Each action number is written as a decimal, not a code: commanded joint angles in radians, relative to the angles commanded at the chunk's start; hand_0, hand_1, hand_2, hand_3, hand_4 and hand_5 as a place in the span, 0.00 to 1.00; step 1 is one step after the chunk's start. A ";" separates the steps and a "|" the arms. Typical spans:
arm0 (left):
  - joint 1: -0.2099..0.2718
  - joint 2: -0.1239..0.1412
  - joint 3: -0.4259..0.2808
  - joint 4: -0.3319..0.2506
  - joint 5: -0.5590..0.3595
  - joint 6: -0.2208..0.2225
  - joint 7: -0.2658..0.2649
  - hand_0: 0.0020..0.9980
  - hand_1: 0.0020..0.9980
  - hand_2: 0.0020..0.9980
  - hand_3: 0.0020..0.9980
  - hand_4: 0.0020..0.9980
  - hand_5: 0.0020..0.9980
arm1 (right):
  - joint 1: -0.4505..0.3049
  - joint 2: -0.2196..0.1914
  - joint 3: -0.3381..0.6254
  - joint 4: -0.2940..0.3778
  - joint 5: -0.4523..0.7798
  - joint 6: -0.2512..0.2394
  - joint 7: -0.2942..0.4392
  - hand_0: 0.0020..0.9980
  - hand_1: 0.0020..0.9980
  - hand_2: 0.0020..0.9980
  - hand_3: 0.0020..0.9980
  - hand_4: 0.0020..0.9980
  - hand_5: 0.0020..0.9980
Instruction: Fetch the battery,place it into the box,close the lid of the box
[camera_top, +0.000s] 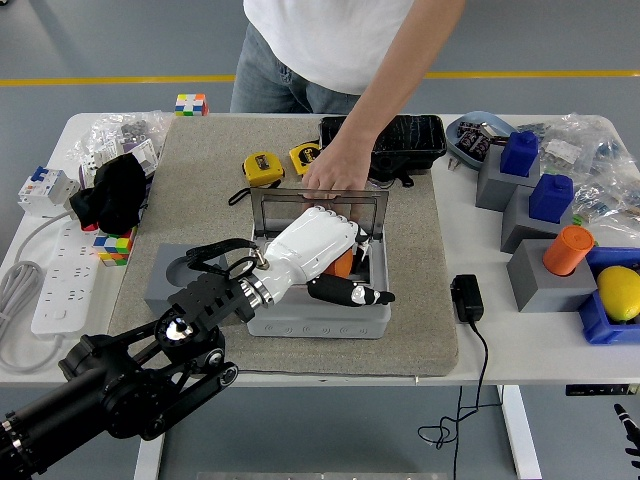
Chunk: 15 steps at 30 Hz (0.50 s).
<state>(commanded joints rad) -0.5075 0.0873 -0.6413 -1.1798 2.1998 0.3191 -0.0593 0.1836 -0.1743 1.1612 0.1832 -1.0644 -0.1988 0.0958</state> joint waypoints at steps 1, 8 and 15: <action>0.000 0.000 0.000 0.000 0.002 -0.002 0.000 0.49 0.48 0.30 0.28 1.00 0.84 | 0.000 0.000 0.000 0.000 0.001 0.000 0.000 0.82 0.80 0.77 0.81 1.00 1.00; 0.004 -0.001 0.001 0.002 0.003 -0.017 -0.003 0.86 0.75 0.62 0.51 1.00 0.85 | -0.002 -0.001 -0.004 -0.001 0.004 0.001 -0.001 0.82 0.79 0.77 0.81 1.00 1.00; 0.008 -0.001 -0.004 0.001 0.013 -0.012 0.003 1.00 0.94 0.81 0.66 1.00 0.87 | -0.002 -0.002 -0.008 -0.001 0.007 0.003 -0.001 0.82 0.79 0.77 0.81 1.00 1.00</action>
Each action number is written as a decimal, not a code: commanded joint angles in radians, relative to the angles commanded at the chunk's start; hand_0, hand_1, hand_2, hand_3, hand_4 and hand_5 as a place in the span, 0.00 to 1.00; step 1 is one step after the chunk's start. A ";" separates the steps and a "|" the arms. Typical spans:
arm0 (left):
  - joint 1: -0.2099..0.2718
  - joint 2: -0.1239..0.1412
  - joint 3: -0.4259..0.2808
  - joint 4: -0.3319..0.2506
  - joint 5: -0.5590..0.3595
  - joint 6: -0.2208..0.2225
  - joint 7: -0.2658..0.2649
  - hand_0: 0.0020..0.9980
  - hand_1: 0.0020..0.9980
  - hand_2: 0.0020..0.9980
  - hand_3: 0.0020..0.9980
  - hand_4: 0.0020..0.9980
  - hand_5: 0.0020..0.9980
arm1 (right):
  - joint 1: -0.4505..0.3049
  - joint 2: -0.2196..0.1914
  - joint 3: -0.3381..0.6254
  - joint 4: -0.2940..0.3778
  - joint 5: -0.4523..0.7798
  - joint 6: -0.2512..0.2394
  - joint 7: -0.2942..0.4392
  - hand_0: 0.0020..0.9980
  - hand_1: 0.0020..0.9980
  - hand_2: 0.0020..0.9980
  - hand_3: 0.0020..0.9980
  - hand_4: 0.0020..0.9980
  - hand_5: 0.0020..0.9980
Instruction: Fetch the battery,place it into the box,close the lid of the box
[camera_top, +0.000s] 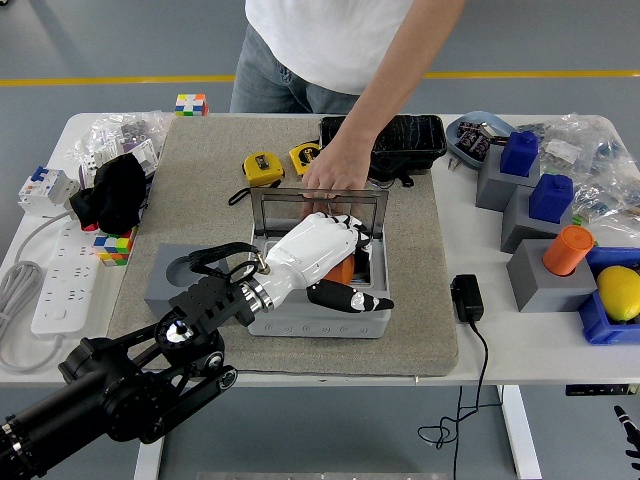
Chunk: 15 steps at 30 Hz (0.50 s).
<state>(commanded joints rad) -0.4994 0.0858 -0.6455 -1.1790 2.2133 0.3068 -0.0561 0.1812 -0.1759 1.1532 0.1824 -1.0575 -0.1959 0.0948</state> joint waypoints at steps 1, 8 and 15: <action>-0.001 0.000 -0.001 0.000 0.000 0.002 0.001 1.00 0.94 0.81 0.66 1.00 0.87 | 0.000 0.000 0.000 0.000 0.000 0.000 0.000 0.82 0.79 0.77 0.81 1.00 1.00; -0.001 0.005 -0.006 -0.017 -0.002 0.041 -0.007 1.00 1.00 0.90 0.71 1.00 0.90 | 0.004 0.000 0.004 0.000 -0.001 0.001 0.000 0.82 0.79 0.77 0.81 1.00 1.00; 0.004 0.015 -0.018 -0.081 -0.004 0.053 -0.019 1.00 1.00 0.90 0.73 1.00 0.96 | 0.005 0.002 0.007 0.000 -0.002 0.002 0.000 0.82 0.79 0.77 0.81 1.00 1.00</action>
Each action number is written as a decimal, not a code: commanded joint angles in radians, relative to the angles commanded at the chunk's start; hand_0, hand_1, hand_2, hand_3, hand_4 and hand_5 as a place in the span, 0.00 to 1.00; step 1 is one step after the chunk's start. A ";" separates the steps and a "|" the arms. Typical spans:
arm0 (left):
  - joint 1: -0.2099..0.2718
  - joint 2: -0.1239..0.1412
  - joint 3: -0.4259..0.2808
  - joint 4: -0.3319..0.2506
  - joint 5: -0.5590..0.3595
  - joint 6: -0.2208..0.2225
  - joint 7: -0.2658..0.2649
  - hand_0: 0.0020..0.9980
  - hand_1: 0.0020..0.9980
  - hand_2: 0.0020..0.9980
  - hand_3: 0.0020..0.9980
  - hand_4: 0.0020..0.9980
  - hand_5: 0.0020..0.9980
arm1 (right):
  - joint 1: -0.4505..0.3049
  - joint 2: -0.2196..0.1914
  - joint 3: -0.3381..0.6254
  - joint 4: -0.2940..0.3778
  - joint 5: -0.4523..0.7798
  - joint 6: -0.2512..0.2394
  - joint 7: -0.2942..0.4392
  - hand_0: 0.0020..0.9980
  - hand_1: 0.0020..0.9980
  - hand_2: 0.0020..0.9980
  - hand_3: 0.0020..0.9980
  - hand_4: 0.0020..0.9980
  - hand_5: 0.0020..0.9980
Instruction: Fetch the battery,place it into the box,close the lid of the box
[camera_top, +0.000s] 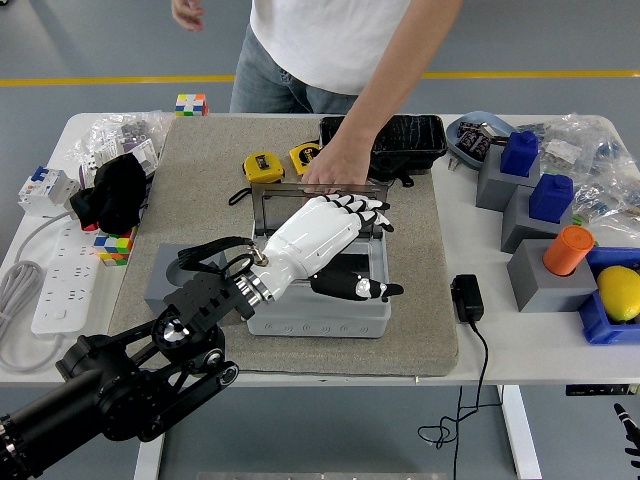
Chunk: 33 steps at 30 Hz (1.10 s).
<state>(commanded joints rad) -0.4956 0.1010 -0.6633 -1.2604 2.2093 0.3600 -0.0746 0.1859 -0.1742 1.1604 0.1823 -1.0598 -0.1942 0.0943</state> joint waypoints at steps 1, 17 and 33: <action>0.000 0.002 -0.001 -0.008 0.001 0.000 0.000 1.00 1.00 0.89 0.73 1.00 0.99 | 0.001 0.000 0.001 0.000 -0.001 0.000 0.000 0.82 0.79 0.77 0.81 1.00 1.00; 0.016 0.020 -0.033 -0.115 -0.031 0.023 -0.011 1.00 0.88 0.77 0.67 1.00 1.00 | 0.001 0.000 0.000 0.000 0.002 0.000 0.000 0.82 0.78 0.77 0.81 1.00 1.00; 0.030 0.033 -0.190 -0.131 0.009 -0.057 0.025 1.00 1.00 0.95 0.81 1.00 1.00 | -0.001 0.000 -0.014 -0.002 0.009 0.000 -0.002 0.82 0.78 0.76 0.81 1.00 1.00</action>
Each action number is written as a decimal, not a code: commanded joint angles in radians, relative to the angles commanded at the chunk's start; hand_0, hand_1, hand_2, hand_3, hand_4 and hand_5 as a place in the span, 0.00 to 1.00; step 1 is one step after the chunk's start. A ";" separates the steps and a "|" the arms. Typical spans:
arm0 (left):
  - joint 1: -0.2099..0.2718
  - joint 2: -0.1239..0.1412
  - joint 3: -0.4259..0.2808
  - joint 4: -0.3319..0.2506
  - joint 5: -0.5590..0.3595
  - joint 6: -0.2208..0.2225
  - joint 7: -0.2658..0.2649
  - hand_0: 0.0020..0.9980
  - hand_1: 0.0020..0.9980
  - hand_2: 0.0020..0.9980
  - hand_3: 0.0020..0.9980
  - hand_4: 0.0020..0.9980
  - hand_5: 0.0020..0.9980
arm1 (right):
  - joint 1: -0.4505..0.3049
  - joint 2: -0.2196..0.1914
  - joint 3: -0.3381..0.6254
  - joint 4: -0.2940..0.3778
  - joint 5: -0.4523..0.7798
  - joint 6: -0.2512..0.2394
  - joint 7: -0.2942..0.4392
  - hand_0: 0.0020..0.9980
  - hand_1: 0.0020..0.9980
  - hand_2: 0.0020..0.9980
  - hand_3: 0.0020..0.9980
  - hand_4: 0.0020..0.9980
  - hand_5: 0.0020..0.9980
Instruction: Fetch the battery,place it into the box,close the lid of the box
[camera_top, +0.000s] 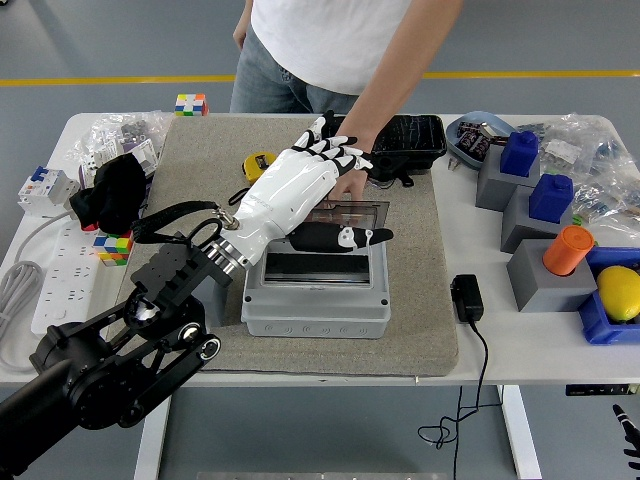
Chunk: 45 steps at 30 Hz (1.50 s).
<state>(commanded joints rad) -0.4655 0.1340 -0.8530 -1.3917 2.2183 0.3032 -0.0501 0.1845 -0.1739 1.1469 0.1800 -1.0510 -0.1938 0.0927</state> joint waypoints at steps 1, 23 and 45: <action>0.001 0.001 -0.017 -0.001 0.000 -0.011 0.004 1.00 1.00 0.95 0.81 1.00 1.00 | 0.000 0.000 -0.001 0.000 0.001 0.000 0.000 0.82 0.78 0.76 0.81 1.00 1.00; -0.005 -0.012 -0.197 0.013 -0.153 0.078 -0.079 0.09 0.12 0.78 0.19 1.00 0.82 | 0.009 0.002 0.000 0.001 -0.001 0.005 -0.004 0.82 0.78 0.76 0.75 1.00 1.00; 0.003 -0.028 -0.266 0.039 -0.323 -0.085 -0.146 0.30 0.59 0.86 0.53 0.99 0.72 | 0.011 -0.002 -0.008 0.000 0.006 0.009 -0.007 0.82 0.78 0.76 0.76 1.00 1.00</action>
<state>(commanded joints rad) -0.4626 0.1058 -1.1194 -1.3529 1.8950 0.2180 -0.1957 0.1952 -0.1756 1.1391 0.1800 -1.0447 -0.1844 0.0853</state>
